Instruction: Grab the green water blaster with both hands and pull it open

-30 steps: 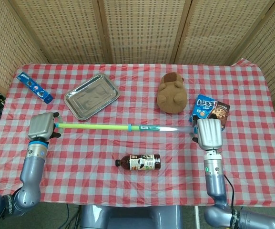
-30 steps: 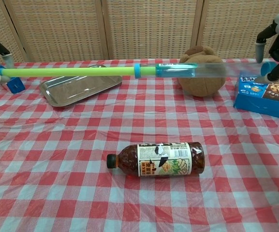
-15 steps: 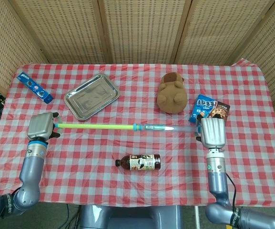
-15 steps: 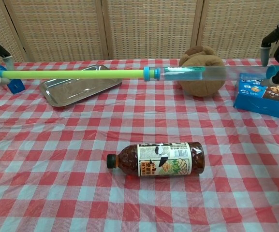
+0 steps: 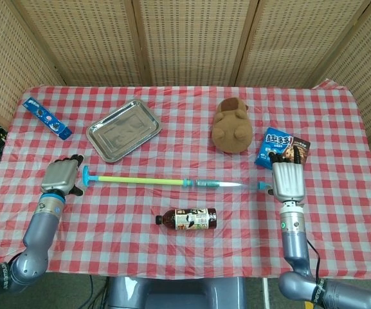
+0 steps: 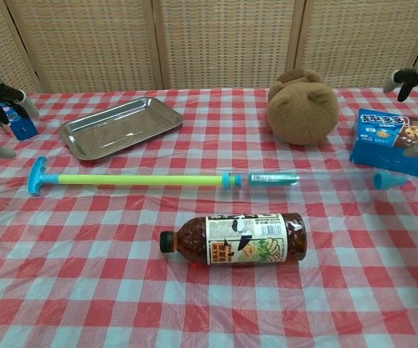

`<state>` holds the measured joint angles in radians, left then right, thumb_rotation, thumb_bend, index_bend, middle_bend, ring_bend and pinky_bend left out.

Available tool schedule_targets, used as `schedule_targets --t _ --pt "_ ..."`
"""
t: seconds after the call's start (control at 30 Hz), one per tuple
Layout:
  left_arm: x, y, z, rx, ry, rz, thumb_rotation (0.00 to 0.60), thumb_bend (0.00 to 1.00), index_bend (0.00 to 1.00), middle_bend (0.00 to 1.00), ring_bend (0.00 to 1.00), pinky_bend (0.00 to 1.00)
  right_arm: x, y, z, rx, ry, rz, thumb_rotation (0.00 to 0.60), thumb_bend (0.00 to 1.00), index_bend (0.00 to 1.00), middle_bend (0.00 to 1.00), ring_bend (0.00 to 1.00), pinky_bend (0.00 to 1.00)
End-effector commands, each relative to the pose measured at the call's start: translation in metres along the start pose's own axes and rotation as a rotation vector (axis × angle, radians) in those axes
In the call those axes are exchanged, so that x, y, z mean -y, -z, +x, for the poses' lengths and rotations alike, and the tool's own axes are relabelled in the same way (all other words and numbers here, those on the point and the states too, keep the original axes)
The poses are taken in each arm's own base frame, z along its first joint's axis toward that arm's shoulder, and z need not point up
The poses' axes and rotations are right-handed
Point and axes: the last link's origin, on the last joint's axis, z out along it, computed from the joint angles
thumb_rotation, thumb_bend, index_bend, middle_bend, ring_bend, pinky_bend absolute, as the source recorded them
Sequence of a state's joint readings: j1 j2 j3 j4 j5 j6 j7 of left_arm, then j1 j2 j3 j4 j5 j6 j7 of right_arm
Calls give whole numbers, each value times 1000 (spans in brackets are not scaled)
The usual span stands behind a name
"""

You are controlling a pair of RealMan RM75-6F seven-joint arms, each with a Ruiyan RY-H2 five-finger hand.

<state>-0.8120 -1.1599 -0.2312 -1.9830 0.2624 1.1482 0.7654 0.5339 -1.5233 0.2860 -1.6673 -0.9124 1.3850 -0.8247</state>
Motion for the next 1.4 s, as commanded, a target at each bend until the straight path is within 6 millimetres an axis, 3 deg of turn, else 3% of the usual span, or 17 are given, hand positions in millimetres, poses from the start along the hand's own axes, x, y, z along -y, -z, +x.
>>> schedule_targets --t 0.03,0.23,0.4,0.6,0.9,1.1,1.4 --pt "0 3 -2 27 -12 -16 600 291 133 68 132 108 -2 0 -3 38 18 -15 600 235 168 270 313 45" --pt "1 8 -8 40 24 -56 600 291 133 19 90 22 -6 3 -7 48 17 -16 600 234 156 208 249 33" --pt "7 17 -10 -16 101 -120 600 291 130 0 9 0 -9 10 -9 34 -27 14 600 234 134 100 104 0" --pt "29 35 -20 -170 152 -196 600 291 104 0 0 0 -18 31 -8 -48 -87 113 600 227 112 5 1 0" --pt "62 73 -47 -429 111 -233 600 285 43 0 0 0 -48 76 -11 -201 -206 246 600 197 50 0 0 0" --pt "84 98 -59 -533 86 -229 600 272 1 0 0 0 -75 100 -14 -251 -189 262 600 159 4 0 0 0" --pt "103 115 -79 -547 40 -191 600 266 0 0 0 0 -94 113 -14 -276 -211 243 600 152 0 0 0 0"
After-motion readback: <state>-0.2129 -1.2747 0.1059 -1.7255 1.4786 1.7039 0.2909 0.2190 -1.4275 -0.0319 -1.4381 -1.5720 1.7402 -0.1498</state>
